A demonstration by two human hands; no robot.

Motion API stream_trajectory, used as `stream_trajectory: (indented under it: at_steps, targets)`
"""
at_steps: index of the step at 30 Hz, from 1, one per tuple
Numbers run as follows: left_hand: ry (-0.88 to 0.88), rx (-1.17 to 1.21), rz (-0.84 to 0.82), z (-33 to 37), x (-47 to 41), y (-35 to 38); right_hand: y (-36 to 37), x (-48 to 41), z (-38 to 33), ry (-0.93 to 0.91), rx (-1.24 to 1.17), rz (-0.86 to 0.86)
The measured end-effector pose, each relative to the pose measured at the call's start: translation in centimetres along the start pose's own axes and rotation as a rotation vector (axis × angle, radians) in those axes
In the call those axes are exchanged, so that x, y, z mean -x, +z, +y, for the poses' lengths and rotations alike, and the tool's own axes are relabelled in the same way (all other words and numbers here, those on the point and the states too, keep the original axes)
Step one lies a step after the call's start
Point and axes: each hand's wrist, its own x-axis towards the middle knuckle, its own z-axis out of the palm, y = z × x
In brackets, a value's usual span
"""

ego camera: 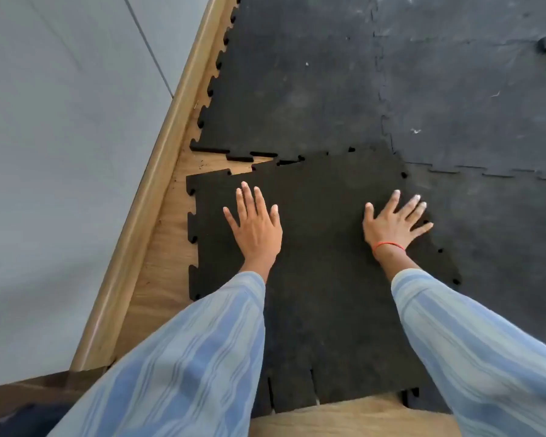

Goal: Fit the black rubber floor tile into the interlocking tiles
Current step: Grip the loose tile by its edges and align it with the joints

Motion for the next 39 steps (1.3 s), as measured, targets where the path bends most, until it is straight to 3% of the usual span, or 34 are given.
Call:
stream_trajectory:
  at_steps: [4, 9, 17, 25, 30, 31, 34, 37, 39]
  targets:
    - [-0.158, -0.028, -0.084, -3.0, 2.8, 2.4, 1.2, 0.6, 1.9, 0.049, 0.085, 0.009]
    - [-0.379, 0.037, -0.015, -4.7, 4.4, 2.7, 0.4, 0.3, 3.5, 0.176, 0.030, 0.043]
    - [-0.657, 0.133, -0.023, -4.2, 2.6, 2.4, 0.5, 0.1, 3.2, 0.223, -0.064, 0.138]
    - [-0.690, 0.216, 0.045, -4.0, 1.2, 2.5, -0.3, 0.4, 2.6, 0.270, -0.193, 0.155]
    - [-0.882, 0.427, 0.144, -4.8, -1.4, 0.1, -1.5, 0.1, 2.2, 0.408, -0.385, 0.166]
    - [-0.819, 0.494, 0.194, -4.1, -1.9, -1.0, -1.8, 0.0, 2.1, 0.441, -0.422, 0.159]
    - [-0.301, 0.634, 0.276, 3.5, -3.5, -3.9, -2.2, -0.7, 2.3, 0.546, -0.519, 0.124]
    - [-0.272, 0.623, 0.222, 9.7, -4.5, -5.3, -2.6, -0.9, 3.5, 0.633, -0.683, 0.075]
    - [-0.309, 0.454, 0.128, 7.4, -4.6, -4.4, -3.1, -1.0, 5.0, 0.602, -0.853, 0.005]
